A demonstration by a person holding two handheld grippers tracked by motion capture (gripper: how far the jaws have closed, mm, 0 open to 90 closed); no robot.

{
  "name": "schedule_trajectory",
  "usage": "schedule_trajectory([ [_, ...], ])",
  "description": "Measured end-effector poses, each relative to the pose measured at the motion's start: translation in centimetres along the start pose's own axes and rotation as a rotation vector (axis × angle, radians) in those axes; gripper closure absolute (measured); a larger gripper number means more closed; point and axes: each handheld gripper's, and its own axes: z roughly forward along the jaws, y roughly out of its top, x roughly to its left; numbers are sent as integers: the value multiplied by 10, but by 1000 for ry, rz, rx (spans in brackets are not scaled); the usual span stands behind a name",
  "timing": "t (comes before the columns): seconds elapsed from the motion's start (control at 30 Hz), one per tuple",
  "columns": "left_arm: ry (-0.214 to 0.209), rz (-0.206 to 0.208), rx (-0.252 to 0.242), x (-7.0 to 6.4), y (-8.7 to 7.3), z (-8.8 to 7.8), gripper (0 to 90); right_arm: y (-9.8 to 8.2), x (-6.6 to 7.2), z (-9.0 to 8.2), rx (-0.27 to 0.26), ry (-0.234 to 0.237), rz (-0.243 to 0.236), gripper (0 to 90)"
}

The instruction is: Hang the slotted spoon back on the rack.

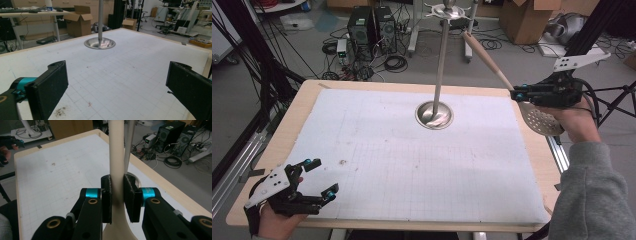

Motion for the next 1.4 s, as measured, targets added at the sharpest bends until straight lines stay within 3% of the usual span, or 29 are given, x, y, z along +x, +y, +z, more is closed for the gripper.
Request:
schedule_trajectory([
  [0.63,23,-17,3,5,-4,-5,45,9,-20,-6,-46,-49,57,788],
  [1.4,36,-23,7,7,-8,-6,45,13,-27,7,-39,-24,98,788],
])
